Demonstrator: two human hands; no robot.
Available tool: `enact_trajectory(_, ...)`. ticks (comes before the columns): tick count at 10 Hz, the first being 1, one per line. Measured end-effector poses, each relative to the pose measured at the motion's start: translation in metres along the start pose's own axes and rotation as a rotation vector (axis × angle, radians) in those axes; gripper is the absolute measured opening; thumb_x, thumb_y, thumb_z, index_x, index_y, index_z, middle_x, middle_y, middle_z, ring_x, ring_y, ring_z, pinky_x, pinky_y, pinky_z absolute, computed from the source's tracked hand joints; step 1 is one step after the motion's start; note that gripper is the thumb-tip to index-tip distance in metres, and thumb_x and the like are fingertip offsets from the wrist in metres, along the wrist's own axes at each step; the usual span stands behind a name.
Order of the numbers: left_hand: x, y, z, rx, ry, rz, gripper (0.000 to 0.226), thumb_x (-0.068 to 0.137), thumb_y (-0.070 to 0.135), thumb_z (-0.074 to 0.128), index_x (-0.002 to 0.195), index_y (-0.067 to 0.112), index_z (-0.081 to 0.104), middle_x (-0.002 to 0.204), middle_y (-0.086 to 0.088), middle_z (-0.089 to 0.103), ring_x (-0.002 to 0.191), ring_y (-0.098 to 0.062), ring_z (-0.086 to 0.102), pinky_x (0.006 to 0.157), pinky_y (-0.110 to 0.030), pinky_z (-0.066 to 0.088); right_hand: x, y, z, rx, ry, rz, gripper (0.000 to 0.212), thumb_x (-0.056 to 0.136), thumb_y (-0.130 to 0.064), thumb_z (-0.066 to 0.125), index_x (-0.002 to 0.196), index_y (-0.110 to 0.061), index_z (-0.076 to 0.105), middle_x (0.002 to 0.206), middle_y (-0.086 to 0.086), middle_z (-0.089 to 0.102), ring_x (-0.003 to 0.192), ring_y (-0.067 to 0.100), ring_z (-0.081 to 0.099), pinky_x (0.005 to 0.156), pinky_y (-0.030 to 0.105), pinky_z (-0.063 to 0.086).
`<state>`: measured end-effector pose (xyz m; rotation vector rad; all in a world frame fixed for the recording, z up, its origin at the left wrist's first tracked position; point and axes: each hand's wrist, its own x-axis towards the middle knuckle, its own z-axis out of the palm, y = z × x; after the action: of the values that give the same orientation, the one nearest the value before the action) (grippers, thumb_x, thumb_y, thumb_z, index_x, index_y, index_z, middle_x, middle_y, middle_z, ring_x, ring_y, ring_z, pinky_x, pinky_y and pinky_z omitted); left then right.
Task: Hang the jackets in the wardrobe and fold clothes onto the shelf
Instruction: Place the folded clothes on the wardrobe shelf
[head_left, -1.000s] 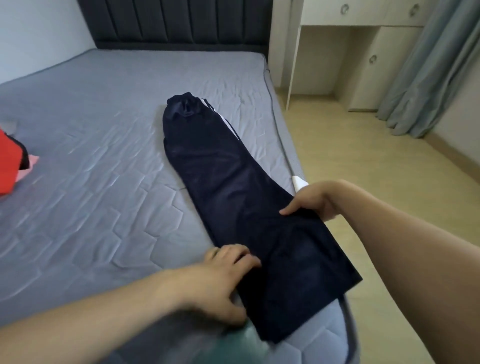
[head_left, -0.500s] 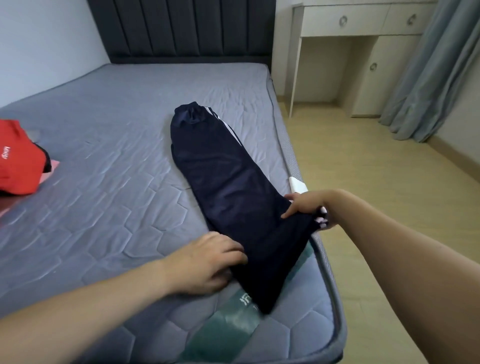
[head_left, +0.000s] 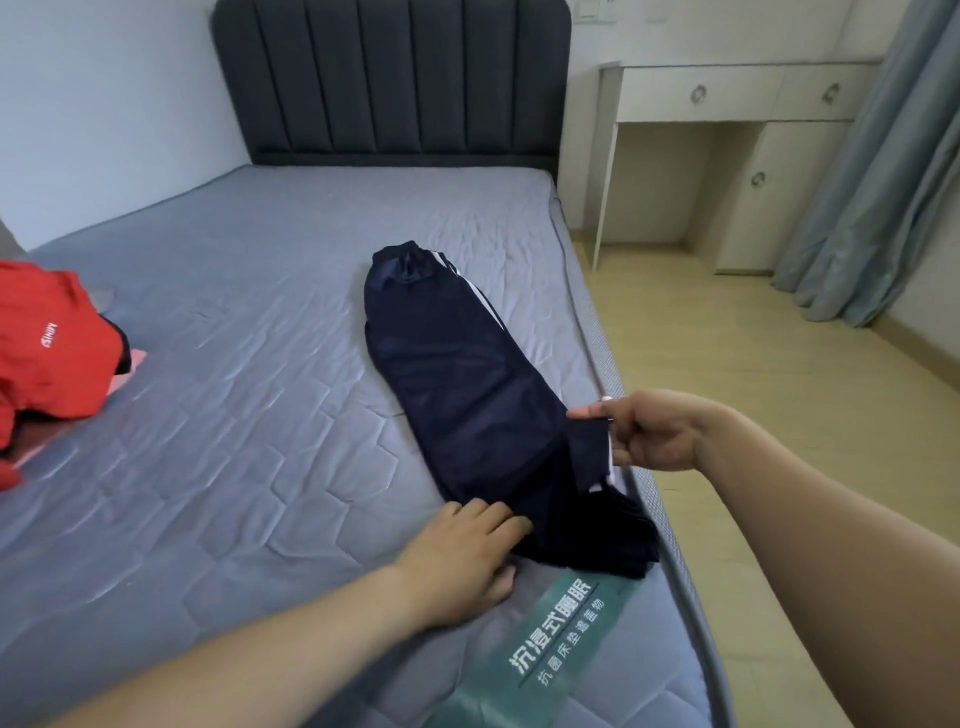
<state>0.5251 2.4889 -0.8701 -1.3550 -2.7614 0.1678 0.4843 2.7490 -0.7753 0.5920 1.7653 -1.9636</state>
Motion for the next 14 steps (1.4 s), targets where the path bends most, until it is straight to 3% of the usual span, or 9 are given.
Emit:
enact_trajectory(2,0.031,-0.01,0.004,0.096,0.142,-0.053,0.028,0.088,0.021,0.045,0.113,0.022,0.056,0.108,-0.003,0.053,0.1,-0.026,0.051,0.081,-0.038,0.037,0.006,0.007,-0.012,-0.258,-0.093,-0.032,0.036,0.091,0.016,0.038,0.101,-0.007,0.065,0.086,0.008,0.073,0.069,0.016,0.07,0.054,0.022,0.053)
enact_trajectory(3,0.02,-0.034,-0.005,-0.57,0.104,-0.065,0.026,0.085,0.015,0.046,0.108,0.015,0.059,0.108,-0.004,0.06,0.103,-0.021,0.054,0.092,-0.033,0.039,0.009,-0.007,-0.004,-0.526,0.04,-0.098,0.02,0.091,0.008,0.047,0.097,-0.002,0.064,0.09,0.014,0.062,0.076,0.019,0.057,0.061,0.022,0.047)
enact_trajectory(5,0.024,-0.112,-0.046,-1.75,0.634,-0.761,0.026,0.102,0.03,0.048,0.114,0.017,0.066,0.114,-0.006,0.072,0.104,-0.018,0.066,0.096,-0.038,0.049,0.05,-0.046,0.045,-0.324,0.109,-0.238,0.026,0.1,-0.01,0.047,0.119,0.003,0.059,0.12,0.019,0.063,0.099,0.026,0.061,0.085,0.032,0.05)
enact_trajectory(7,0.032,-0.118,-0.013,-1.944,0.289,-0.819,0.041,0.08,0.039,0.068,0.114,0.015,0.071,0.112,-0.006,0.073,0.111,-0.027,0.066,0.105,-0.042,0.045,0.106,-0.021,0.075,-0.257,0.002,-0.098,0.038,0.091,-0.042,0.062,0.116,-0.014,0.066,0.107,0.006,0.073,0.099,0.022,0.069,0.086,0.033,0.053)
enact_trajectory(9,0.017,-0.117,0.024,-1.011,0.109,-0.375,0.042,0.085,0.046,0.062,0.12,0.024,0.066,0.124,0.007,0.067,0.118,-0.012,0.059,0.102,-0.032,0.045,0.129,0.011,0.073,-0.416,0.09,-0.179,0.019,0.087,-0.02,0.069,0.104,-0.01,0.069,0.104,0.012,0.072,0.094,0.027,0.071,0.086,0.042,0.057)
enact_trajectory(11,0.008,-0.116,-0.009,-0.893,0.121,-0.62,0.018,0.098,0.028,0.054,0.1,0.015,0.066,0.103,-0.002,0.069,0.094,-0.017,0.063,0.079,-0.026,0.046,0.105,0.018,0.09,-0.654,0.151,-0.102,0.016,0.098,-0.016,0.051,0.104,-0.004,0.059,0.094,0.011,0.065,0.082,0.022,0.061,0.073,0.031,0.053)
enact_trajectory(12,-0.036,-0.13,-0.031,-0.815,-0.556,-0.511,0.023,0.092,0.031,0.064,0.091,0.009,0.07,0.088,-0.002,0.066,0.075,-0.012,0.059,0.069,-0.023,0.045,0.071,0.027,0.104,-0.868,-0.351,0.46,0.028,0.101,-0.021,0.034,0.091,-0.008,0.057,0.064,0.002,0.066,0.05,0.01,0.059,0.043,0.018,0.046)
enact_trajectory(13,-0.079,-0.142,-0.049,-1.007,-1.073,-0.554,0.041,0.083,0.05,0.07,0.104,0.015,0.072,0.102,-0.008,0.072,0.087,-0.023,0.069,0.075,-0.033,0.054,0.058,0.025,0.118,-0.95,-0.571,0.61,0.03,0.098,-0.028,0.041,0.083,-0.01,0.061,0.07,0.005,0.069,0.052,0.012,0.063,0.046,0.017,0.049)
enact_trajectory(14,-0.083,-0.157,-0.061,-1.161,-1.009,-0.698,0.096,0.062,0.084,0.06,0.127,0.013,0.064,0.118,-0.02,0.067,0.095,-0.035,0.065,0.078,-0.036,0.053,0.056,0.019,0.135,-0.834,-0.432,0.503,0.034,0.092,-0.039,0.054,0.087,-0.006,0.059,0.078,0.012,0.066,0.067,0.027,0.068,0.059,0.029,0.057)
